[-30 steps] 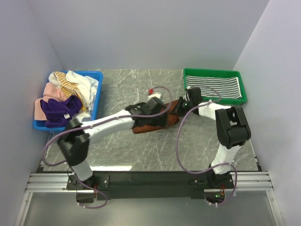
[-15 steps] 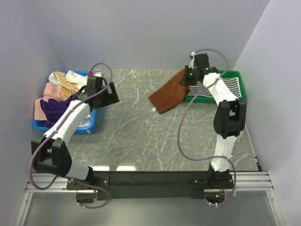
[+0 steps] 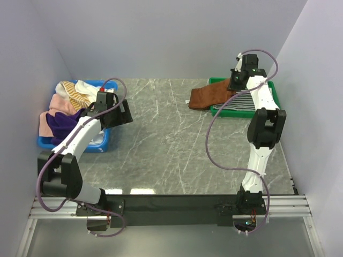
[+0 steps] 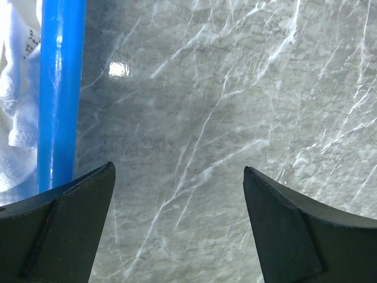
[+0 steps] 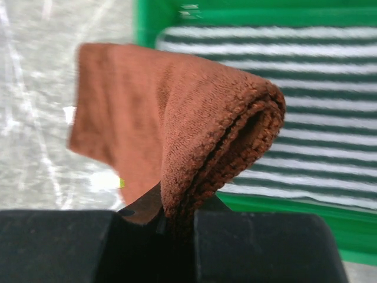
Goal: Fold and stack the towels
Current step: Neatly place the folded towel into the bin
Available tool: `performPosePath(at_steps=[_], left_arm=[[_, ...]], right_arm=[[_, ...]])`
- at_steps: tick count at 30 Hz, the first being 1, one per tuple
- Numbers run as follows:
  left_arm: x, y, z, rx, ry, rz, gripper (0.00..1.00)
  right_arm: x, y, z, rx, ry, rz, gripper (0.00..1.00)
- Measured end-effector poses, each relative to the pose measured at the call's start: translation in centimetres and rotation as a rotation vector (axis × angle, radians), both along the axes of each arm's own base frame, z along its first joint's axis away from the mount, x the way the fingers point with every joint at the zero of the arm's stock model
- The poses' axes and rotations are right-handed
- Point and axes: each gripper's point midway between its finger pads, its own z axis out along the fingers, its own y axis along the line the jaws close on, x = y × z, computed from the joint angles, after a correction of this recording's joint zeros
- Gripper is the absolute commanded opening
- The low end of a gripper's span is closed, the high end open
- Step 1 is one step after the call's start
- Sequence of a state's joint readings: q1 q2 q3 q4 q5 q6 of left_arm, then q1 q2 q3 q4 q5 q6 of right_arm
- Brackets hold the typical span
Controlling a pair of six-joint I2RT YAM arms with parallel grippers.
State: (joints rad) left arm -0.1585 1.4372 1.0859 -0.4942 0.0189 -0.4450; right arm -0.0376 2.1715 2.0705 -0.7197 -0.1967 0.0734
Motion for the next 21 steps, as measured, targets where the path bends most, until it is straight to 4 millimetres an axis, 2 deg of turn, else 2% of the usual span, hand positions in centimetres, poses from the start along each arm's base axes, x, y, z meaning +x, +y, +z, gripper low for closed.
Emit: performPosePath(at_steps=[13,17,21], left_arm=[[0.4,0.1,-1.4,0.020,0.026,-0.006,0.95],[0.5,0.0,-1.8,0.020,0.035,-0.010,0.94],[0.5,-0.2,-2.0,0.019,0.039,-0.015,0.94]], right_arm=[[-0.4,-6.7,-0.4,-0.055,0.001,0.003,0.00],[-0.5,-8.2,-0.5,-0.073,-0.001,-0.002,0.00],[-0.6,-8.9,-0.5,-0.090,-0.003,0.000,0.00]])
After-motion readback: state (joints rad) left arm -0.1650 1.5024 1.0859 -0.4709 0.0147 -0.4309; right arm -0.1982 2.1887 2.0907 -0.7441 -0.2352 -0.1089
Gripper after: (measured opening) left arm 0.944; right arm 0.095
